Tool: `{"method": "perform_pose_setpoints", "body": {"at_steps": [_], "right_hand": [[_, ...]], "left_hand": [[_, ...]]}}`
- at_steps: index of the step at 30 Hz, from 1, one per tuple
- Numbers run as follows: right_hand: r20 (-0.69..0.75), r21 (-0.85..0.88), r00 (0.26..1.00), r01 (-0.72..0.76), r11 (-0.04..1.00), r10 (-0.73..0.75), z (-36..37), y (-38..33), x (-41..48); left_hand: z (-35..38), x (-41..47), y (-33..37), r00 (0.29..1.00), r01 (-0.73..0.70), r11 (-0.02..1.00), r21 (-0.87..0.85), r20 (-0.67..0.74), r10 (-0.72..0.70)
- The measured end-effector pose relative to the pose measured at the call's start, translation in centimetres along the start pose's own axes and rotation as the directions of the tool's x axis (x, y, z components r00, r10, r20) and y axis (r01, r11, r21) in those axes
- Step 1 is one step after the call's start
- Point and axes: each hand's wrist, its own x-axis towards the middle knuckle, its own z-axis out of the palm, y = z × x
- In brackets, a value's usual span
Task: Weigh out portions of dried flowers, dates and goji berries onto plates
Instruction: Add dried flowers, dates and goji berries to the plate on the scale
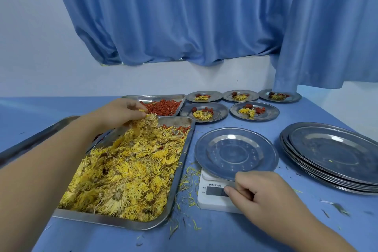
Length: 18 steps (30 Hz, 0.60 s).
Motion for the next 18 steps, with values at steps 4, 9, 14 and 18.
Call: {"method": "perform_pose_setpoints", "body": {"at_steps": [4, 9, 14, 18], "right_hand": [[-0.017, 0.035, 1.000, -0.026, 0.999, 0.026, -0.2, 0.0, -0.1], [-0.021, 0.049, 0.999, -0.049, 0.998, 0.050, -0.5, 0.0, -0.2], [-0.010, 0.075, 0.997, -0.070, 0.995, 0.070, -0.5, 0.2, -0.2], [-0.010, 0.071, 0.998, -0.064, 0.995, 0.065, -0.4, 0.2, -0.2]], "left_hand": [[-0.2, -0.8, 0.4, 0.994, 0.026, 0.998, -0.055, 0.109, -0.020], [0.6, -1.9, 0.9, 0.993, -0.018, 0.999, 0.047, 0.115, 0.012], [1.3, -2.4, 1.2, 0.995, -0.065, 0.980, 0.190, 0.090, 0.048], [1.6, -2.8, 1.6, 0.988, -0.082, 0.987, 0.141, 0.142, 0.062]]}}
